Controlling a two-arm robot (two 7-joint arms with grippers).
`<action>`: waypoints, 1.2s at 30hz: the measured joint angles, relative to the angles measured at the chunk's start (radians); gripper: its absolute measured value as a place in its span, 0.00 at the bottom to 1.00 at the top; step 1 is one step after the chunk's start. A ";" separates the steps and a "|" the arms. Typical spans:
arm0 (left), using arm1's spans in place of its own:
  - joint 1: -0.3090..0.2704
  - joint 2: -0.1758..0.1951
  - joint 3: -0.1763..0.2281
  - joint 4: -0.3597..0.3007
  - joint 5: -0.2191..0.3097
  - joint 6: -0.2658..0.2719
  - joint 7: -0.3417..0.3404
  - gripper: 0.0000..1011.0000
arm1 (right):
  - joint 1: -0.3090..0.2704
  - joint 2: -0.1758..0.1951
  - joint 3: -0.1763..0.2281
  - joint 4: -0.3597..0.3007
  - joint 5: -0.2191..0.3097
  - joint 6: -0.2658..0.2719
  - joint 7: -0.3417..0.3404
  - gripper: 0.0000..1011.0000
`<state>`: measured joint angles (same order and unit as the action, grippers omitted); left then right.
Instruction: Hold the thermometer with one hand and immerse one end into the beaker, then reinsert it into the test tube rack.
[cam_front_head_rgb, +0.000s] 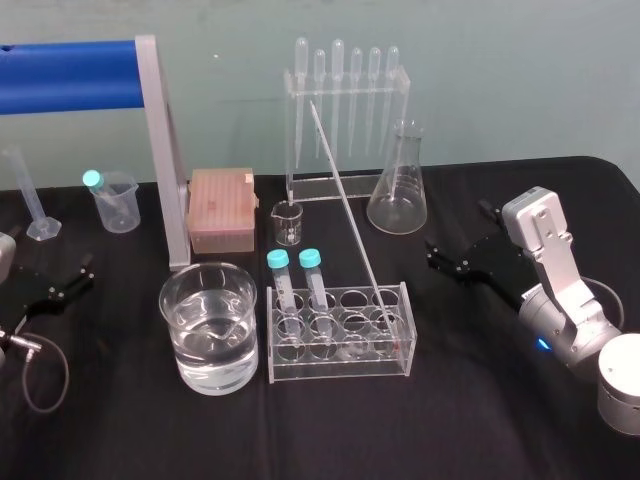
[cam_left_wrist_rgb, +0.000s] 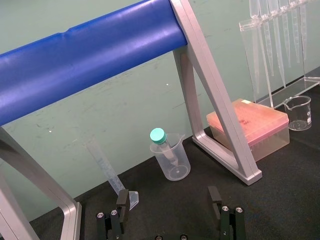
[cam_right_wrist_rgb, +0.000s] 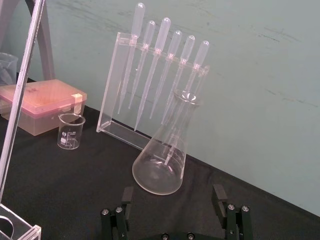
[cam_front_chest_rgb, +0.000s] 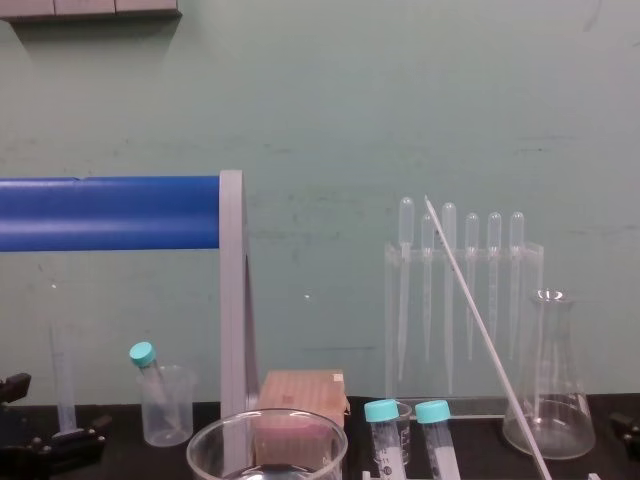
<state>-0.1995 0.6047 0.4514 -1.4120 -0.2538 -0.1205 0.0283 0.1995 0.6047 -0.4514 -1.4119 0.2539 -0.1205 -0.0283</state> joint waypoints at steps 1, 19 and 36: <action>0.000 0.000 0.000 0.000 0.000 0.000 0.000 1.00 | 0.000 0.000 0.000 0.000 0.000 0.000 0.000 0.99; 0.000 0.000 0.000 0.000 0.000 0.000 0.000 1.00 | 0.000 0.000 0.000 0.000 0.000 0.000 0.000 0.99; 0.000 0.000 0.000 0.000 0.000 0.000 0.000 1.00 | 0.000 0.000 0.000 0.000 0.000 0.000 0.000 0.99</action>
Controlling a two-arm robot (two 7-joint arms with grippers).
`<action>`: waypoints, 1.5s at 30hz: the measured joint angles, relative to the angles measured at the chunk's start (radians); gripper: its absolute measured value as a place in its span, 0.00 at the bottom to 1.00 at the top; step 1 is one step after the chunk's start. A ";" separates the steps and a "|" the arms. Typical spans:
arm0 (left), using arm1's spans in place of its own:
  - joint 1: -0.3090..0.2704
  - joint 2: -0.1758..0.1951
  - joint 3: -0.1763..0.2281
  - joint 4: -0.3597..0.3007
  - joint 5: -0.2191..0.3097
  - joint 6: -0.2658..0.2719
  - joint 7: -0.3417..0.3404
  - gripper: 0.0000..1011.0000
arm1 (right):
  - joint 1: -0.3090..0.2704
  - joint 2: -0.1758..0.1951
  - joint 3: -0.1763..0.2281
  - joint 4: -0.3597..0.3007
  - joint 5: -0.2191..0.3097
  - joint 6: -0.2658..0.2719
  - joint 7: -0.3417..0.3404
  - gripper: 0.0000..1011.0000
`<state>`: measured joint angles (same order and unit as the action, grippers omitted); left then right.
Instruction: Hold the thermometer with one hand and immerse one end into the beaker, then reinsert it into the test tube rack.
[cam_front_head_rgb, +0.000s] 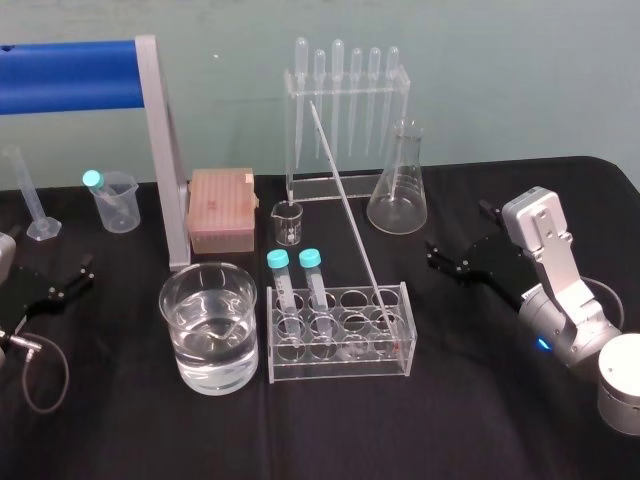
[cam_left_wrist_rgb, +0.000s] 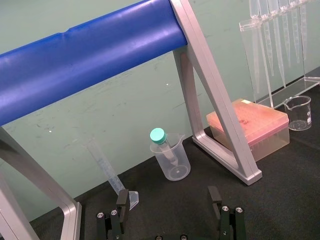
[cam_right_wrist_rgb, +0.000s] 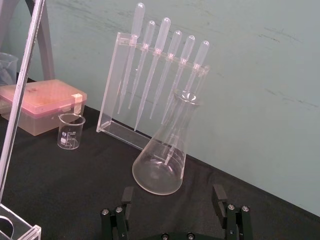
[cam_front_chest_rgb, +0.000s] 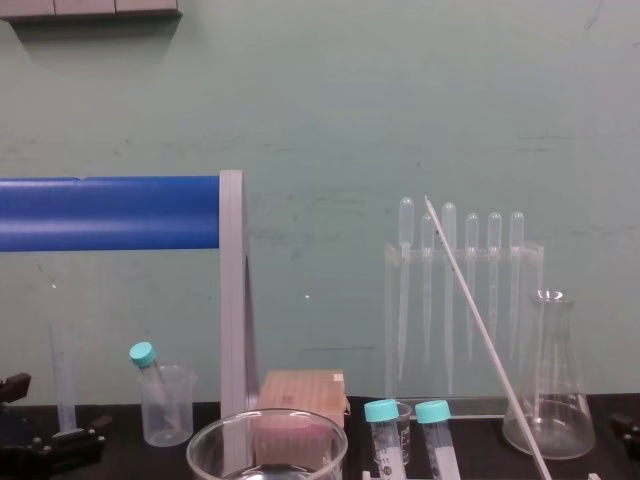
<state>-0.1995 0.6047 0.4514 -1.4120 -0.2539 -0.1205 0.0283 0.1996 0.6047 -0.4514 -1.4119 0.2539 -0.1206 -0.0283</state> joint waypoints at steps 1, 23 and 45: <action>0.000 0.000 0.000 0.000 0.000 0.000 0.000 1.00 | 0.000 0.000 0.000 0.000 0.000 0.000 0.000 0.99; 0.000 0.000 0.000 0.000 0.000 0.000 0.000 1.00 | -0.035 -0.016 0.087 -0.087 0.068 -0.057 0.030 0.99; 0.000 0.000 0.000 0.000 0.000 0.000 0.000 1.00 | -0.013 -0.133 0.111 -0.237 0.221 -0.143 0.219 0.99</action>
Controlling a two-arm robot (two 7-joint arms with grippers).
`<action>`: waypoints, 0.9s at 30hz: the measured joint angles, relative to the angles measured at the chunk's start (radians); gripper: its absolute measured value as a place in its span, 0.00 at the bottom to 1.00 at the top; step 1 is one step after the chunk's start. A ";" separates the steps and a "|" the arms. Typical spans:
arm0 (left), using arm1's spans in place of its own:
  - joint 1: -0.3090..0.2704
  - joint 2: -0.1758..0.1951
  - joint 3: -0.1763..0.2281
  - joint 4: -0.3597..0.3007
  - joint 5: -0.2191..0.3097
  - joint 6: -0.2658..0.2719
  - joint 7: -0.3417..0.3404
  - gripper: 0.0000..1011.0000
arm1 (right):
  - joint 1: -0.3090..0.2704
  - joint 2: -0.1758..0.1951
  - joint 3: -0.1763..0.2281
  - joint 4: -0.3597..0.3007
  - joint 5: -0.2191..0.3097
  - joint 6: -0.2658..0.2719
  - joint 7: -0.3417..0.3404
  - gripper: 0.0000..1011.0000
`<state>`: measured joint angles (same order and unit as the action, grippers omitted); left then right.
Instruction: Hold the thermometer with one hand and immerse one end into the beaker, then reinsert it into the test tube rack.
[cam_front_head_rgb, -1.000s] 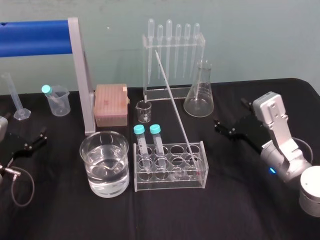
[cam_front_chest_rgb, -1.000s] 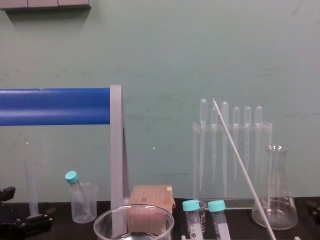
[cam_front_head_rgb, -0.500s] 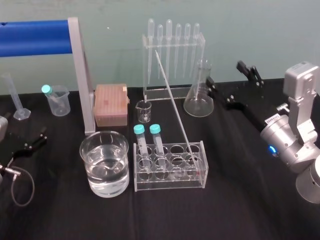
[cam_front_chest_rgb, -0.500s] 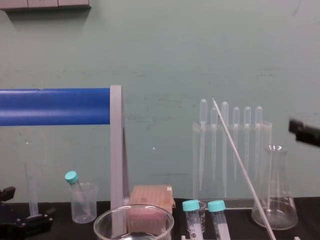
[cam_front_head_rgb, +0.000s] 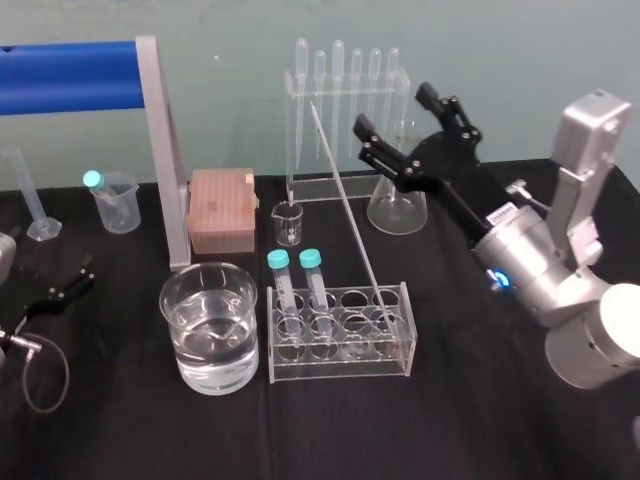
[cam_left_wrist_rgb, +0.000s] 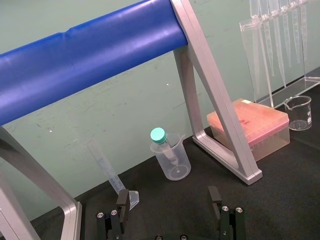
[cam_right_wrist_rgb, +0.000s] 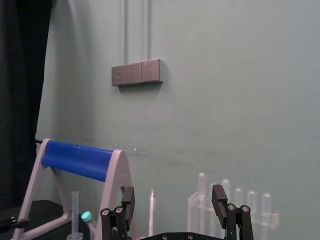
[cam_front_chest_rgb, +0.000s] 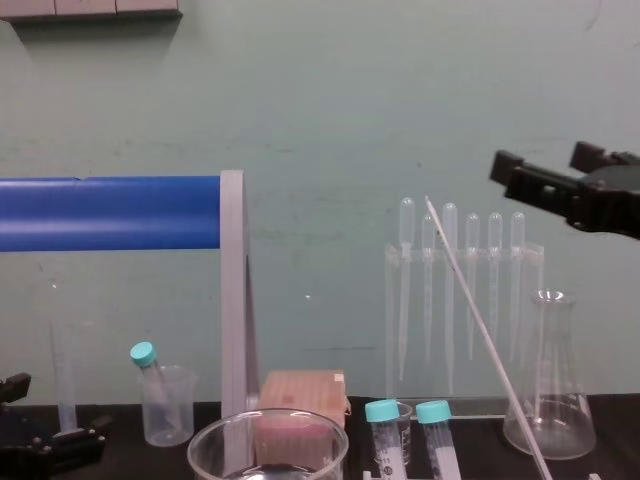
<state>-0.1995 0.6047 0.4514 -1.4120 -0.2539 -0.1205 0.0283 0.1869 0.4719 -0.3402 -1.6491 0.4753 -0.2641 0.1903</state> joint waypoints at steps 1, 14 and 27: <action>0.000 0.000 0.000 0.000 0.000 0.000 0.000 1.00 | 0.004 -0.006 -0.003 0.005 0.001 0.005 0.002 0.99; 0.000 0.000 0.000 0.000 0.000 0.000 0.000 1.00 | 0.073 -0.086 -0.042 0.062 -0.044 0.154 -0.014 0.99; 0.000 0.000 0.000 0.000 0.000 0.000 0.000 1.00 | 0.095 -0.110 -0.044 0.071 -0.071 0.303 -0.011 0.99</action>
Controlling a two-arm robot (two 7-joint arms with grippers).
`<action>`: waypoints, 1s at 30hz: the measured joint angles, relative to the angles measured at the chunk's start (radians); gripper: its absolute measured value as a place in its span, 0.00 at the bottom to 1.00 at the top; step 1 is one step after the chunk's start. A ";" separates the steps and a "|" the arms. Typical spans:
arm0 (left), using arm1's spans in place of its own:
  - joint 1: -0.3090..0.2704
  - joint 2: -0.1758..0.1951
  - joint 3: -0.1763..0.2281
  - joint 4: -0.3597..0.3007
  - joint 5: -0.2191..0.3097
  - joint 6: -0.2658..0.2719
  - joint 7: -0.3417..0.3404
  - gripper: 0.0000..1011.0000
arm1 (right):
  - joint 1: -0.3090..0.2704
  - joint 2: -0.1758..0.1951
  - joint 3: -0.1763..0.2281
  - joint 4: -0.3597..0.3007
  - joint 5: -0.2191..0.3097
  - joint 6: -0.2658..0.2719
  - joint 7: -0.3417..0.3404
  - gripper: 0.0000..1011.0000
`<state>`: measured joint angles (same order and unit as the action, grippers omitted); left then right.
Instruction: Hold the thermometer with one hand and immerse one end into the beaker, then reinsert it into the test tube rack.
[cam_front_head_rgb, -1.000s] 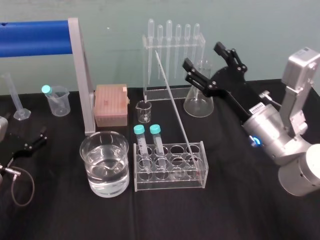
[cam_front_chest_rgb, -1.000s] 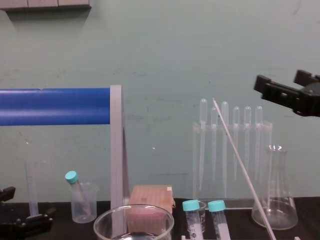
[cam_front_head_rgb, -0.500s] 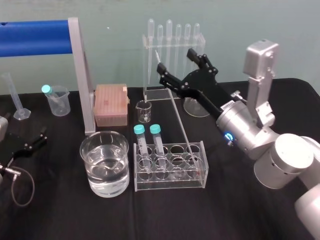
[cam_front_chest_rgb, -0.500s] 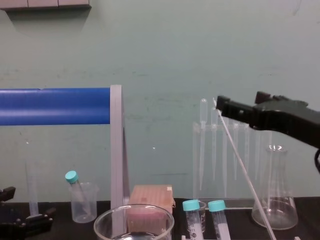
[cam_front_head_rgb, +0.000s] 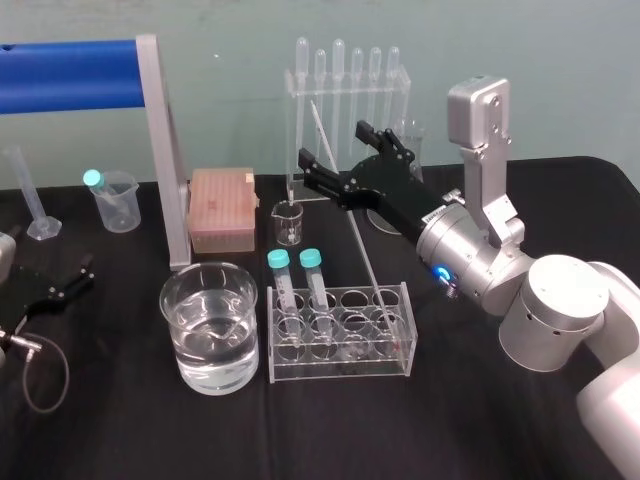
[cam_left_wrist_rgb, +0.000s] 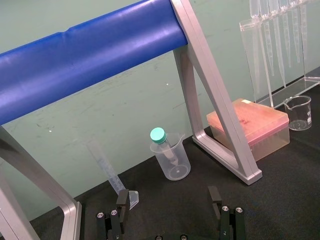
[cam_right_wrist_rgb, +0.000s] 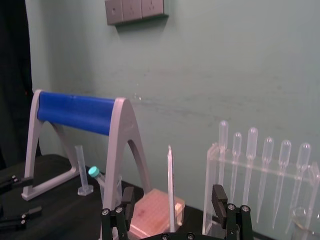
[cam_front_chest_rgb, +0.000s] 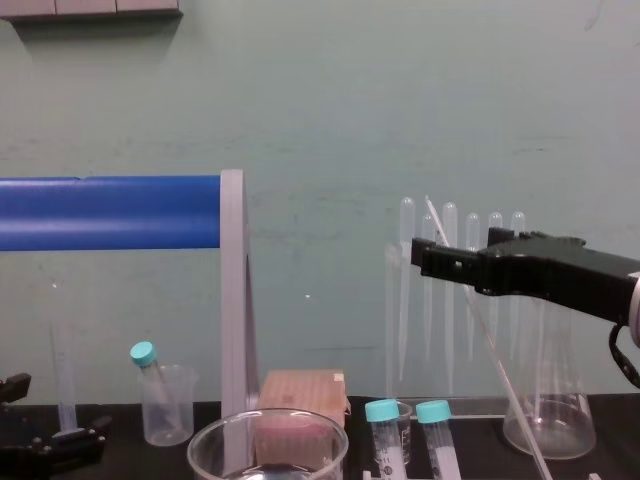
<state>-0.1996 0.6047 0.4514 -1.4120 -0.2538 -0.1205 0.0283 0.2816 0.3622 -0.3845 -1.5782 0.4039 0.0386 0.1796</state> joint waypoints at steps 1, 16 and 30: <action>0.000 0.000 0.000 0.000 0.000 0.000 0.000 1.00 | 0.000 -0.001 0.001 0.002 0.000 0.005 0.001 0.99; 0.000 0.000 0.000 0.000 0.000 0.000 0.000 1.00 | 0.010 -0.033 0.028 0.050 -0.002 0.066 0.046 0.99; 0.000 0.000 0.000 0.000 0.000 0.000 0.000 1.00 | 0.014 -0.053 0.047 0.067 -0.015 0.081 0.077 0.99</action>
<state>-0.1996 0.6047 0.4514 -1.4120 -0.2539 -0.1205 0.0283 0.2954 0.3096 -0.3380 -1.5111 0.3889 0.1200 0.2567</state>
